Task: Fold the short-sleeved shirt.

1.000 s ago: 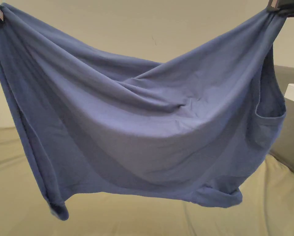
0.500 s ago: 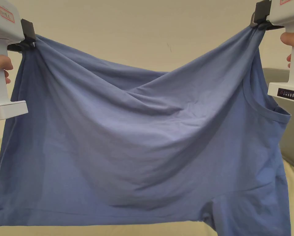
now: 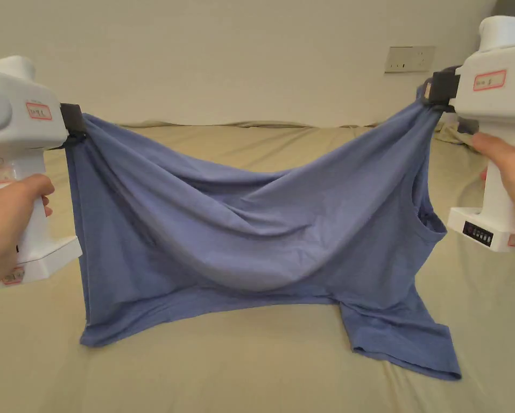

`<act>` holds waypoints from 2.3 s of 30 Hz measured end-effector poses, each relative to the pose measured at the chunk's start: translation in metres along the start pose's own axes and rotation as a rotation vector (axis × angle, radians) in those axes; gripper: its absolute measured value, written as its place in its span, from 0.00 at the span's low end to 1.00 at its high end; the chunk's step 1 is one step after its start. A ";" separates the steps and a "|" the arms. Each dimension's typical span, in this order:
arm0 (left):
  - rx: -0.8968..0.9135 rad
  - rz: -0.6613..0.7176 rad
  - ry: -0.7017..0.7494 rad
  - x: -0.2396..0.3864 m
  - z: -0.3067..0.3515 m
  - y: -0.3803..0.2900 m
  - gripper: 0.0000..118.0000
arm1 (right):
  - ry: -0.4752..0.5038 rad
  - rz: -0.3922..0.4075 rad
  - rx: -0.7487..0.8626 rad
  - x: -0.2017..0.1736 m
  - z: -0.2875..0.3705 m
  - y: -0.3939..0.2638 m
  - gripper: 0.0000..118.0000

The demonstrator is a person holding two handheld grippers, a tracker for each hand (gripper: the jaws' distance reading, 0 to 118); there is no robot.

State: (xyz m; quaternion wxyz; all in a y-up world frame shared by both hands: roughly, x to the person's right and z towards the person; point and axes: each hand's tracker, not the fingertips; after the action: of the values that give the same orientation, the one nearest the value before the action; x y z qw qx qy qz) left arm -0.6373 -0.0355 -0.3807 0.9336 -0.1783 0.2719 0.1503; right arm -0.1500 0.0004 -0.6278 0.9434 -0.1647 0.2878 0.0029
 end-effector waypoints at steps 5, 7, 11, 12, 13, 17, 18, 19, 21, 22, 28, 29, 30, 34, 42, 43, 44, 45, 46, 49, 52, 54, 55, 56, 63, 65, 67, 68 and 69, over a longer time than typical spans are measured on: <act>-0.057 -0.001 -0.012 -0.002 -0.004 -0.037 0.04 | 0.001 0.000 -0.071 0.002 -0.009 -0.044 0.05; -0.061 -0.009 -0.019 -0.004 0.002 -0.044 0.04 | 0.012 0.000 -0.083 0.004 -0.003 -0.053 0.05; -0.083 -0.087 -0.040 -0.004 0.040 -0.069 0.04 | 0.038 -0.005 -0.091 0.007 0.042 -0.082 0.05; -0.082 -0.081 -0.050 -0.006 0.051 -0.079 0.04 | 0.043 -0.011 -0.097 0.007 0.056 -0.092 0.05; -0.093 -0.091 -0.076 -0.011 0.063 -0.089 0.04 | 0.049 -0.013 -0.114 0.009 0.071 -0.106 0.05; -0.115 -0.070 -0.105 -0.023 0.124 -0.145 0.04 | 0.039 -0.028 -0.159 0.014 0.136 -0.169 0.05; -0.133 -0.070 -0.113 -0.026 0.140 -0.157 0.04 | 0.037 -0.044 -0.174 0.016 0.153 -0.184 0.05; -0.135 -0.055 -0.117 -0.029 0.159 -0.174 0.04 | 0.037 -0.058 -0.182 0.018 0.171 -0.200 0.05; -0.162 -0.037 -0.121 -0.036 0.192 -0.200 0.04 | 0.028 -0.078 -0.204 0.022 0.205 -0.228 0.05; -0.167 -0.039 -0.123 -0.039 0.207 -0.212 0.04 | 0.022 -0.090 -0.218 0.024 0.221 -0.240 0.05; -0.253 -0.085 -0.080 -0.055 0.296 -0.264 0.04 | -0.011 -0.168 -0.256 0.048 0.310 -0.295 0.05; -0.261 -0.086 -0.079 -0.058 0.307 -0.270 0.04 | -0.019 -0.166 -0.264 0.050 0.323 -0.302 0.05; -0.272 -0.079 -0.074 -0.060 0.323 -0.279 0.04 | -0.028 -0.161 -0.269 0.053 0.339 -0.309 0.05; -0.331 -0.103 -0.066 -0.062 0.368 -0.312 0.04 | -0.046 -0.197 -0.297 0.062 0.387 -0.329 0.05; -0.472 -0.111 -0.034 -0.076 0.390 -0.366 0.05 | -0.073 -0.165 -0.406 0.065 0.432 -0.363 0.05; -0.486 -0.097 -0.041 -0.078 0.387 -0.366 0.08 | -0.084 -0.162 -0.415 0.065 0.429 -0.366 0.06; -0.505 -0.073 -0.048 -0.079 0.385 -0.365 0.22 | -0.081 -0.162 -0.427 0.066 0.425 -0.367 0.22; -0.516 -0.050 -0.043 -0.078 0.385 -0.364 0.46 | -0.077 -0.152 -0.455 0.065 0.420 -0.364 0.57; -0.522 -0.033 -0.030 -0.079 0.386 -0.360 0.68 | -0.099 -0.122 -0.488 0.063 0.419 -0.360 0.91; -0.479 -0.018 -0.035 -0.077 0.411 -0.339 0.68 | -0.093 -0.077 -0.484 0.055 0.427 -0.338 0.94; -0.343 -0.045 0.021 -0.071 0.450 -0.297 0.68 | -0.119 -0.050 -0.428 0.044 0.443 -0.298 0.94; -0.235 -0.025 0.018 -0.062 0.474 -0.270 0.68 | -0.111 -0.048 -0.336 0.035 0.451 -0.274 0.94; -0.177 -0.025 0.005 -0.056 0.482 -0.260 0.61 | -0.092 -0.045 -0.298 0.029 0.454 -0.265 0.91; -0.126 -0.059 0.002 -0.048 0.488 -0.252 0.38 | -0.079 -0.033 -0.278 0.023 0.455 -0.256 0.83; -0.179 -0.175 0.014 -0.023 0.447 -0.251 0.00 | -0.053 0.026 -0.287 0.001 0.419 -0.256 0.02; -0.189 -0.178 0.009 -0.021 0.435 -0.252 0.00 | -0.038 0.022 -0.297 0.000 0.412 -0.255 0.02; -0.203 -0.177 -0.005 -0.018 0.418 -0.251 0.00 | -0.031 0.020 -0.298 -0.002 0.405 -0.254 0.02; -0.206 -0.170 -0.014 -0.017 0.407 -0.248 0.00 | -0.028 0.025 -0.301 -0.003 0.401 -0.252 0.02; -0.214 -0.172 -0.018 -0.018 0.393 -0.242 0.00 | -0.026 0.033 -0.306 -0.004 0.395 -0.252 0.02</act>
State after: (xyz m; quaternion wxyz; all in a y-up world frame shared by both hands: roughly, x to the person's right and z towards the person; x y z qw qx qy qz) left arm -0.3818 -0.0918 0.0001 0.9210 -0.2983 0.2298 0.0997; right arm 0.0860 -0.1142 -0.2392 0.9107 -0.3018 0.2745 0.0643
